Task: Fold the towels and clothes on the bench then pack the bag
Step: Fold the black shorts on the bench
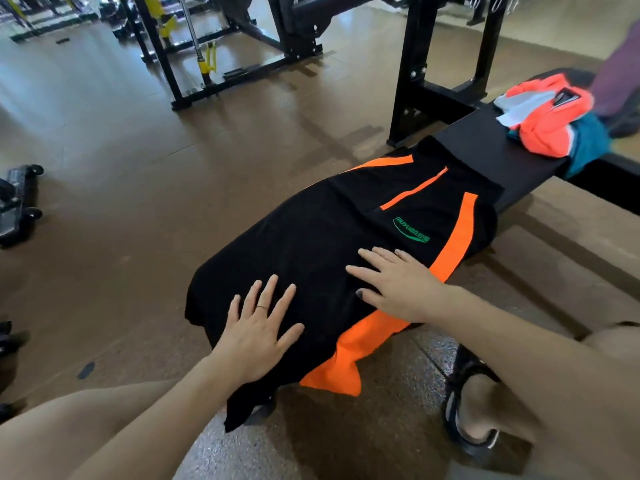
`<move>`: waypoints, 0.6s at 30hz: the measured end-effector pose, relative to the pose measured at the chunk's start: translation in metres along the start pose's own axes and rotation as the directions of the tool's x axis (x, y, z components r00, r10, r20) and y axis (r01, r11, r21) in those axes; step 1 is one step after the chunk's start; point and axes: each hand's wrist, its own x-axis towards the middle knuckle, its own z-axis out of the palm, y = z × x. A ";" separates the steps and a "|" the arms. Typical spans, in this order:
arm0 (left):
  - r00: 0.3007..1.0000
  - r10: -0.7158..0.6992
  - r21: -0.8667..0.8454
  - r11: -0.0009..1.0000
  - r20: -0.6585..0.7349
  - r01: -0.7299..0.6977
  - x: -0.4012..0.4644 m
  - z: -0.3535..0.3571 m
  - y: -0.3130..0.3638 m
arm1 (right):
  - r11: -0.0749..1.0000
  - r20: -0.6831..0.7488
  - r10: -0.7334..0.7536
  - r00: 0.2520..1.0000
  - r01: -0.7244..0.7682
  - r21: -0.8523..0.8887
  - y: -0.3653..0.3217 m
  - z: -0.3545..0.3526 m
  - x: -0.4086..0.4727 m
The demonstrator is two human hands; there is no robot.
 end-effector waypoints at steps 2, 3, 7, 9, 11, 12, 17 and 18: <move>1.000 0.017 0.031 0.999 -0.018 -0.016 0.000 -0.014 0.004 | 0.997 -0.109 0.070 0.992 -0.068 0.026 0.026 -0.010 0.007; 0.999 0.036 0.028 0.999 -0.037 -0.035 0.004 -0.022 0.009 | 0.992 -0.172 0.122 0.977 -0.118 0.033 0.039 -0.016 0.011; 0.985 0.160 -0.012 0.987 -0.064 -0.161 0.041 -0.041 0.049 | 0.944 -0.105 0.328 0.939 -0.323 0.064 0.088 -0.016 0.013; 0.976 0.213 -0.001 0.977 -0.047 -0.213 0.064 -0.043 0.070 | 0.939 0.015 0.342 0.939 -0.343 0.017 0.104 -0.012 0.011; 0.971 0.237 0.009 0.972 -0.029 -0.237 0.090 -0.046 0.085 | 0.928 -0.004 0.370 0.929 -0.369 0.057 0.122 -0.013 0.011; 0.971 0.238 0.006 0.971 -0.036 -0.238 0.105 -0.050 0.092 | 0.913 -0.038 0.402 0.915 -0.398 0.085 0.132 -0.016 0.011; 0.971 0.239 0.056 0.970 -0.023 -0.238 0.171 -0.069 0.123 | 0.901 -0.057 0.431 0.901 -0.426 0.081 0.176 -0.010 -0.001; 0.968 0.251 0.102 0.963 -0.003 -0.249 0.179 -0.071 0.129 | 0.904 -0.061 0.425 0.903 -0.419 0.084 0.181 -0.008 -0.003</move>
